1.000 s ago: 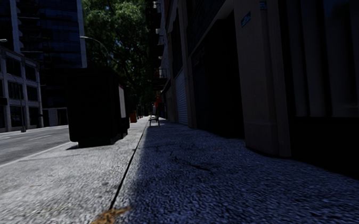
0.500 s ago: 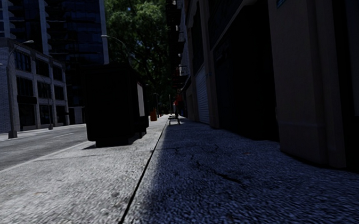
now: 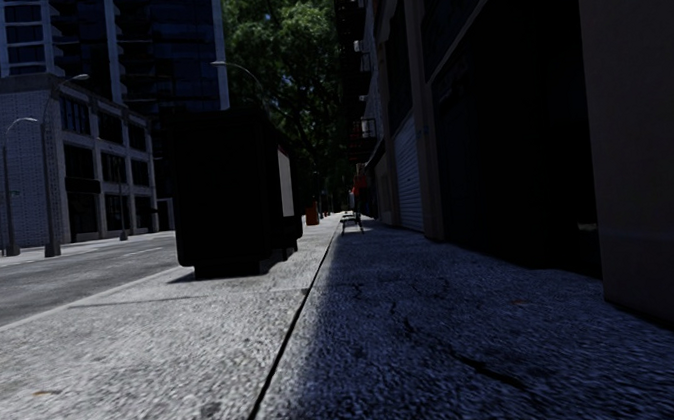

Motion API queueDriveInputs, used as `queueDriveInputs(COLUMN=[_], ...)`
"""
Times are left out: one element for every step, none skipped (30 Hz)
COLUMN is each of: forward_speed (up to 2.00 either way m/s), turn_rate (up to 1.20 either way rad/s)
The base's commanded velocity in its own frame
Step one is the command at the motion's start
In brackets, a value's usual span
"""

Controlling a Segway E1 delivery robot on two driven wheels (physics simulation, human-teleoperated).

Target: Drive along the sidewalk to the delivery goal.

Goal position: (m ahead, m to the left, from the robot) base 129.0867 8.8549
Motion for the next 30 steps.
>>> queueDriveInputs(forward_speed=[1.26,1.26,1.31,1.40,1.46,1.52,1.65,1.69,1.71,1.77,1.89,1.94,1.96,1.96,1.96,1.94,1.93,1.93,1.92,1.92,1.92,1.92,1.92,1.92,1.92,1.94,1.94,1.96,1.97,2.00], turn_rate=[0.03,0.03,0.00,0.00,0.00,0.00,0.00,0.00,0.00,0.00,0.00,0.00,0.00,0.00,0.00,0.00,0.00,0.00,0.00,0.00,0.00,0.00,0.00,0.00,0.00,0.00,0.00,0.00,0.00,0.00])
